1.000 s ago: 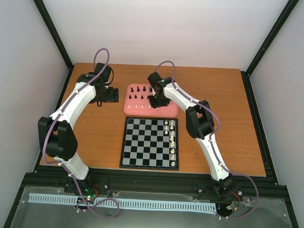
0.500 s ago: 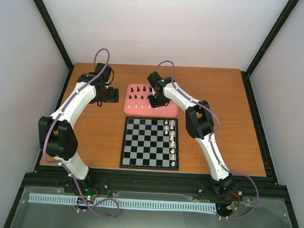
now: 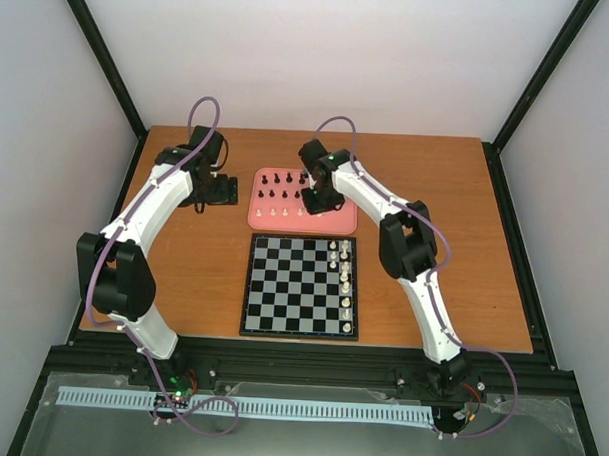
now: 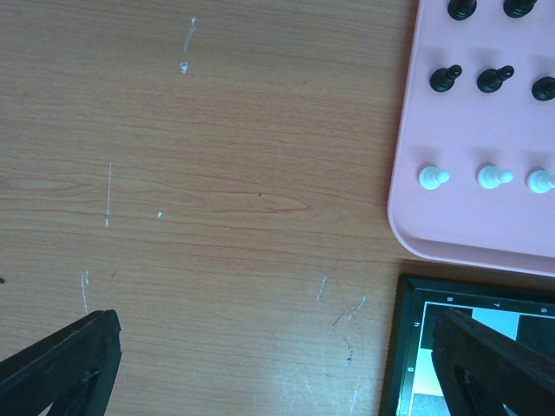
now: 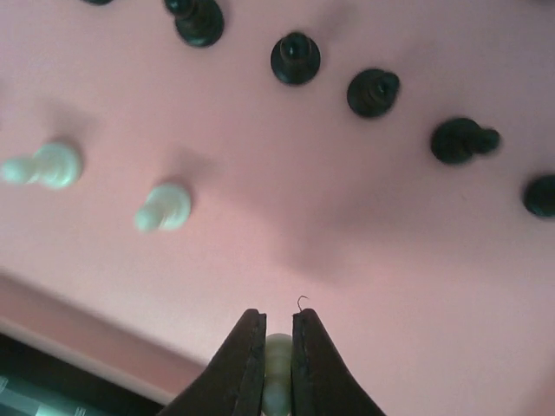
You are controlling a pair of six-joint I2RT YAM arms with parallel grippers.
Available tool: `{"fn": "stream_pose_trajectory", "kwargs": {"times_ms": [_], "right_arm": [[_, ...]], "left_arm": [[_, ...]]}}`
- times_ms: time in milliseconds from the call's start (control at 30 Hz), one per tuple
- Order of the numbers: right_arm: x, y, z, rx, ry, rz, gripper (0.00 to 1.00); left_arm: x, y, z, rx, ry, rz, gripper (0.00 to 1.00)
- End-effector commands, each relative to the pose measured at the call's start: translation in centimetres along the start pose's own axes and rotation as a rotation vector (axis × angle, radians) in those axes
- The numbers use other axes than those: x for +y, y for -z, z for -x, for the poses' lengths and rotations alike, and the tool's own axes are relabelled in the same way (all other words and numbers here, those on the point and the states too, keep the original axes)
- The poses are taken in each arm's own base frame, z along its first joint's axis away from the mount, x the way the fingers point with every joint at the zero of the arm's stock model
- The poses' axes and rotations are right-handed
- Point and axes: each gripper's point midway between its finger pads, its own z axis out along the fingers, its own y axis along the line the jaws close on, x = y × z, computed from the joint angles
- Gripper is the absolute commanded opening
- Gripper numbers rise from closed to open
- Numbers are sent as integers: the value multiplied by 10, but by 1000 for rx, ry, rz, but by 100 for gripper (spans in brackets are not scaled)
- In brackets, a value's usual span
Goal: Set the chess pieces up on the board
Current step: Pick up the chess piece from the storage box, then place the chess piece on the chessboard.
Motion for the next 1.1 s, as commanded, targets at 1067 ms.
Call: {"fn": "stream_pose_trajectory", "kwargs": {"times_ms": [1067], "right_arm": [[37, 51, -176, 69, 15, 84, 8]], "left_arm": [[0, 15, 3, -46, -5, -17, 100]]}}
